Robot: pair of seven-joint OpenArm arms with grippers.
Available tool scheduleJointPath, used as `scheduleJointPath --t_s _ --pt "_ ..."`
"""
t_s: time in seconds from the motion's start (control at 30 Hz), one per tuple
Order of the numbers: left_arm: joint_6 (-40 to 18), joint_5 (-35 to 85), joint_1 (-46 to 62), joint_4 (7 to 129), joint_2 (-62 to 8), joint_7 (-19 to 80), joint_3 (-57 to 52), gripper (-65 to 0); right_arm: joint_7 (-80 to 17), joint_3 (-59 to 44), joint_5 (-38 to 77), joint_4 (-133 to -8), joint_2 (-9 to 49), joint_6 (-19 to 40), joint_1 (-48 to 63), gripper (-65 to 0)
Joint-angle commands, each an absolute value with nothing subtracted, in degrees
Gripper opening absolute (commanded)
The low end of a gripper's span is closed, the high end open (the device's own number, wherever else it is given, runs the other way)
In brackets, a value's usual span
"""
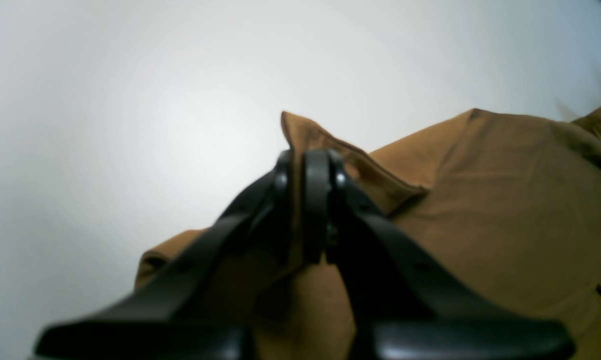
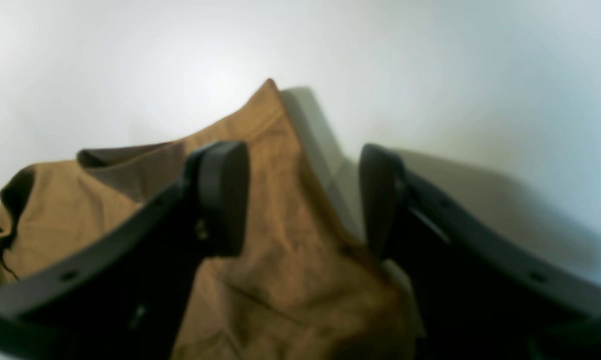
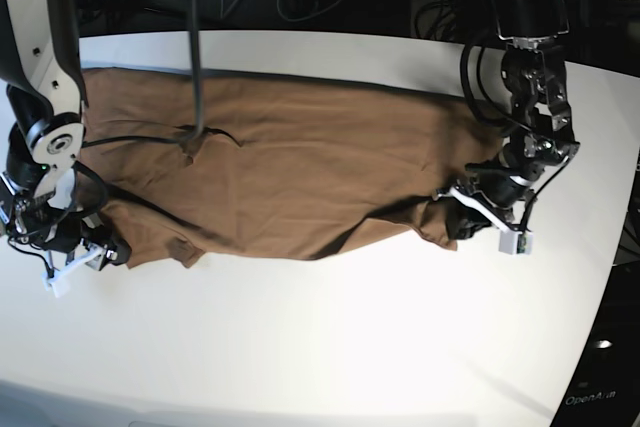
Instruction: Fold the T-shirt properly
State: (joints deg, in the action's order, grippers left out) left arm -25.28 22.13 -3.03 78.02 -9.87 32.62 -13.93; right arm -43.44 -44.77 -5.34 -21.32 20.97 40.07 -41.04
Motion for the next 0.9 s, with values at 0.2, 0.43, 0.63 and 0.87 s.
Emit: scheduleJointPath --t_s 0.2,0.43,0.63,0.87 --pt "-25.6 23.1 -3.8 79.2 -10.2 31.4 -14.1 -61.7 -47.0 -44.3 -6.1 -21.7 20.1 40.0 -40.3 -39.6" --pt "-25.6 23.1 -3.6 79.3 -10.2 31.4 -14.0 -61.7 -49.3 -44.2 -6.2 -21.7 18.2 40.0 -40.2 -41.5" --pt "-25.6 23.1 -3.6 79.3 -10.2 31.4 -14.2 -61.7 -49.1 -44.1 -6.3 -22.1 17.8 40.0 -39.3 -54.0" --pt "-25.6 23.1 -3.6 79.3 -10.2 31.4 -14.1 -61.7 -48.0 -42.5 -6.3 -22.2 17.9 40.0 -39.2 -61.5"
